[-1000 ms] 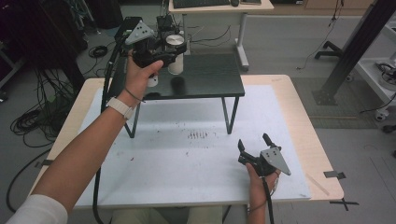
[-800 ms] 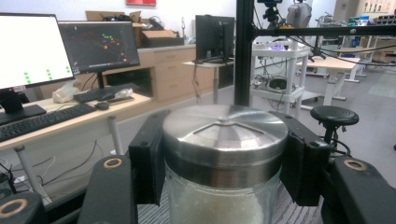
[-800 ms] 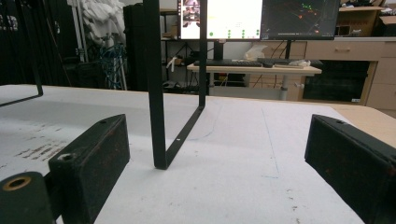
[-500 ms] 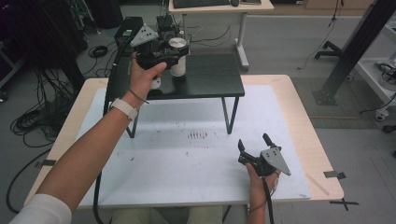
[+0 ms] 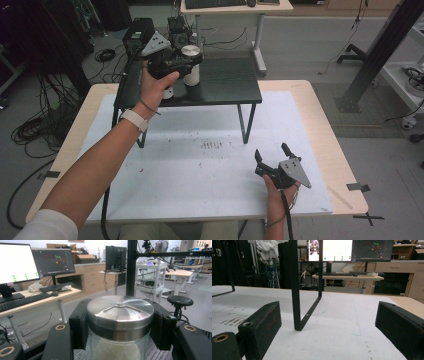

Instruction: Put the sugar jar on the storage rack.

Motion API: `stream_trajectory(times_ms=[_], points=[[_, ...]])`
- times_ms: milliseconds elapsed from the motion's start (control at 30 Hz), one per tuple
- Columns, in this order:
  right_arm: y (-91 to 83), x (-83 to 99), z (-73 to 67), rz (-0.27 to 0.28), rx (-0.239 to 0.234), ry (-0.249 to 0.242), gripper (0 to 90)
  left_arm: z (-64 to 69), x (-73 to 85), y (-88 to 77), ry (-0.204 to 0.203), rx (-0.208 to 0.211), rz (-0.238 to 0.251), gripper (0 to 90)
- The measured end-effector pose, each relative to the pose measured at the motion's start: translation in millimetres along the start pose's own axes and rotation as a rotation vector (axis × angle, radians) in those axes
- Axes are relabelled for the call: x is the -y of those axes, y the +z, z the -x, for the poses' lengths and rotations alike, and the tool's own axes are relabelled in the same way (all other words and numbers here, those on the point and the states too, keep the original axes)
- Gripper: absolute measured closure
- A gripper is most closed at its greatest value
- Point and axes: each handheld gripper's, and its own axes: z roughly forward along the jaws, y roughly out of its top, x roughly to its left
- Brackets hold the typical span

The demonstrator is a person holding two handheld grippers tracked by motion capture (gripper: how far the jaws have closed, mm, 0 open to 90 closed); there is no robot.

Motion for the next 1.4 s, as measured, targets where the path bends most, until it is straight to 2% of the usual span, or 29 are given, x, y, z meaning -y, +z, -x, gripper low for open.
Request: stream_trajectory(times_ms=[233, 1400], points=[[0.0, 0.0, 0.0, 0.000, 0.000, 0.000, 6.6, -1.6, 1.7, -0.9, -0.015, -0.002, 0.010, 42.1], [0.1, 0.0, 0.1, -0.001, -0.001, -0.001, 6.6, -4.5, 2.1, -0.7, -0.022, -0.010, 0.007, 42.1]])
